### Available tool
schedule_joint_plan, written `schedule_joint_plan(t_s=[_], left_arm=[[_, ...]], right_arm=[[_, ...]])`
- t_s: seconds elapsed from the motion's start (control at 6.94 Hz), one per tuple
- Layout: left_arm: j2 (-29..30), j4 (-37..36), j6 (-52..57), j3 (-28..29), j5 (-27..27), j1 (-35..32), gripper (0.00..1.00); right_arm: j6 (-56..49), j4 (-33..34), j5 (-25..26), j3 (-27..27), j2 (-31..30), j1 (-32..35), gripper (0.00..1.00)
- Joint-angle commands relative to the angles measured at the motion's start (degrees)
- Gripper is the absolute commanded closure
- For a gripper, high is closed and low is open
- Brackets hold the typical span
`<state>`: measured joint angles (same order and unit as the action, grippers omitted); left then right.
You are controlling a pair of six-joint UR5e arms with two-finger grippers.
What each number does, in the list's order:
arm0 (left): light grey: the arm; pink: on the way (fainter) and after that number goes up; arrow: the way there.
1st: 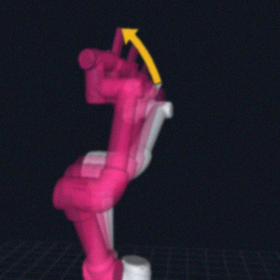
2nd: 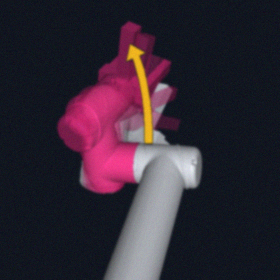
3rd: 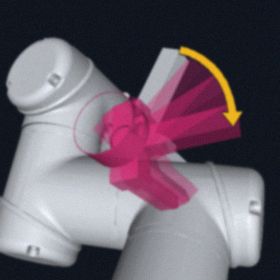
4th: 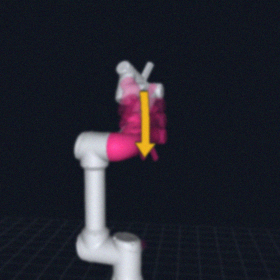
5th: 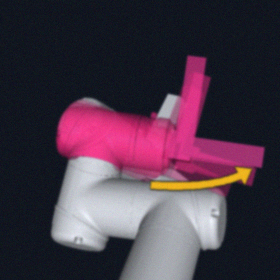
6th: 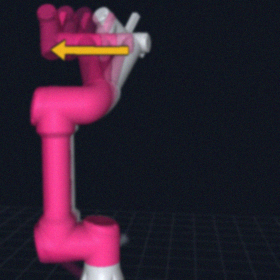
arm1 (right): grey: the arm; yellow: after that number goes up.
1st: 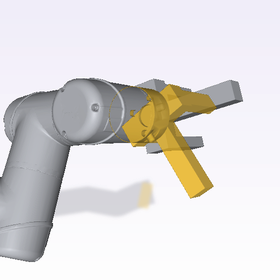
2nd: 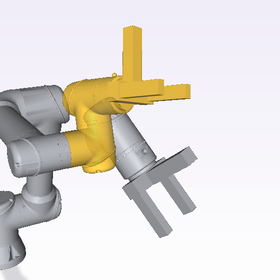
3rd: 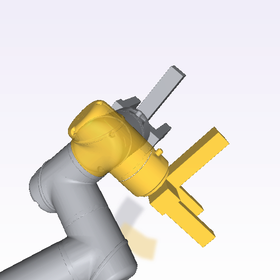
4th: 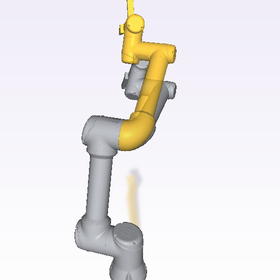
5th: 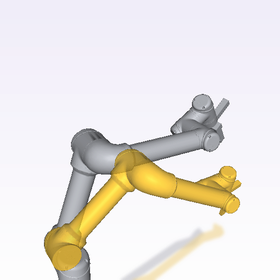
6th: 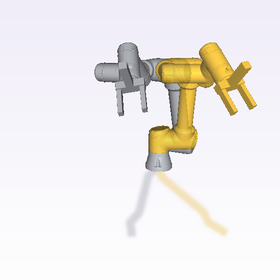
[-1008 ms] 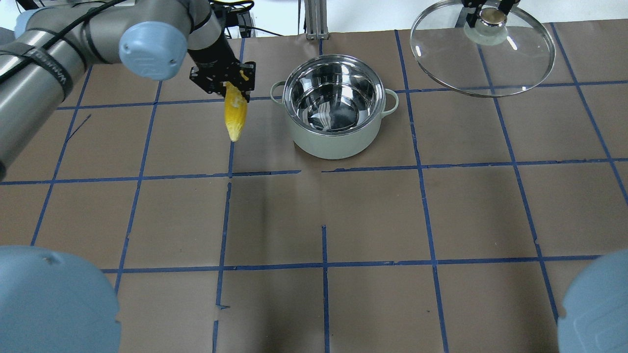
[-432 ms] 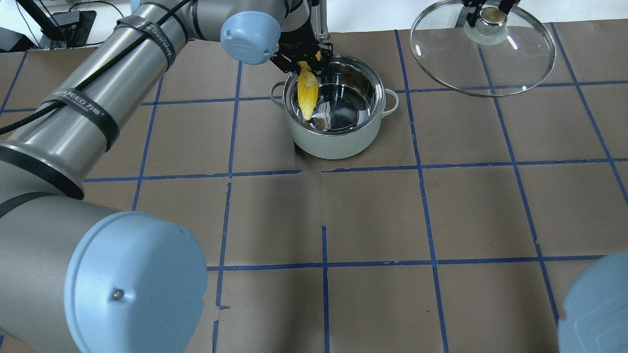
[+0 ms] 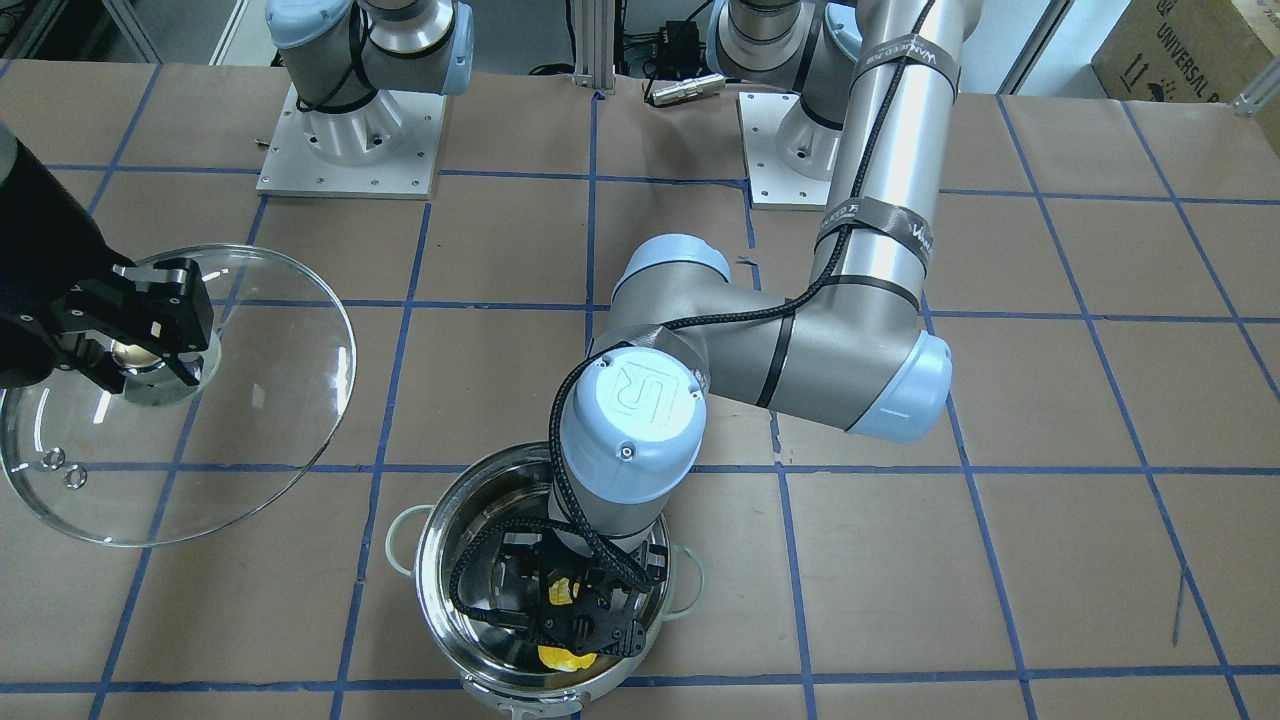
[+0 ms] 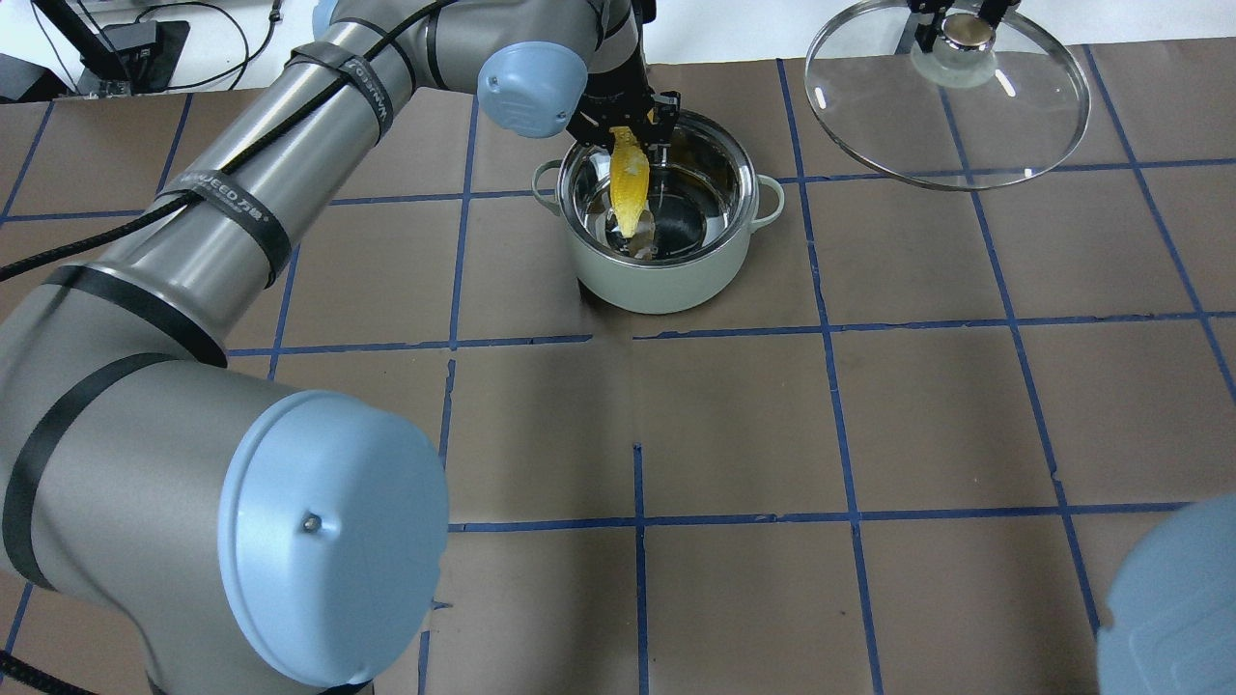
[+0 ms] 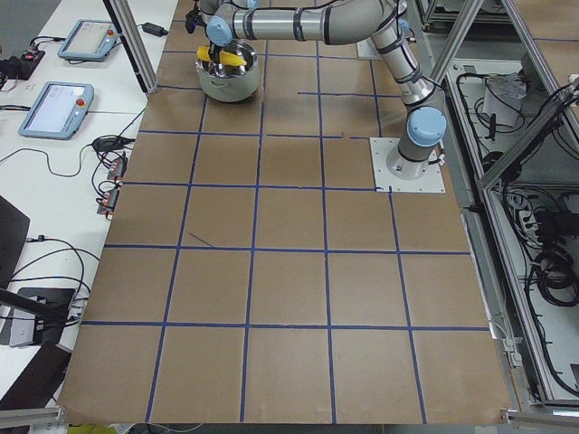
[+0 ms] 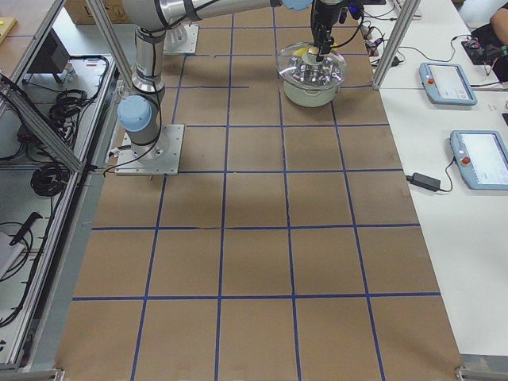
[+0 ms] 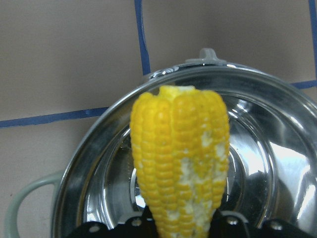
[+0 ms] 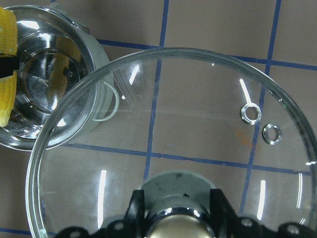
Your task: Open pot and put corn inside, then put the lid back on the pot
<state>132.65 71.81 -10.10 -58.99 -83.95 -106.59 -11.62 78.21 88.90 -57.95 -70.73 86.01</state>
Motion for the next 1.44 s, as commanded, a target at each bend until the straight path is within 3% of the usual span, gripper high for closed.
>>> schedule_joint_plan(t_s=[0.0,0.29,0.43,0.72,1.01,1.3], left_arm=[[-0.6,0.3,0.6,0.4,0.1,0.9,0.00],[-3.2,2.0,1.1,-0.6,-0.6,2.0,0.00],[-6.1,7.7,2.7,-1.5,-0.7,5.1,0.00],[-16.7,11.9,10.3,-11.7,-1.0,11.8,0.00],[-30.4,11.9,14.6,-24.1,-5.5,16.9,0.00],[-38.2,17.1,14.7,-25.3,-5.7,17.7,0.00]], right_arm=[[-0.1,0.0,0.0,0.0,0.2,0.0,0.86],[-0.1,0.8,0.0,0.1,0.9,0.1,0.86],[1.1,2.5,-0.1,0.0,2.0,2.0,0.86],[10.4,10.6,0.9,0.3,7.7,8.0,0.86],[14.7,12.5,1.0,0.2,10.7,13.7,0.86],[17.4,14.8,0.7,0.1,13.8,17.5,0.86]])
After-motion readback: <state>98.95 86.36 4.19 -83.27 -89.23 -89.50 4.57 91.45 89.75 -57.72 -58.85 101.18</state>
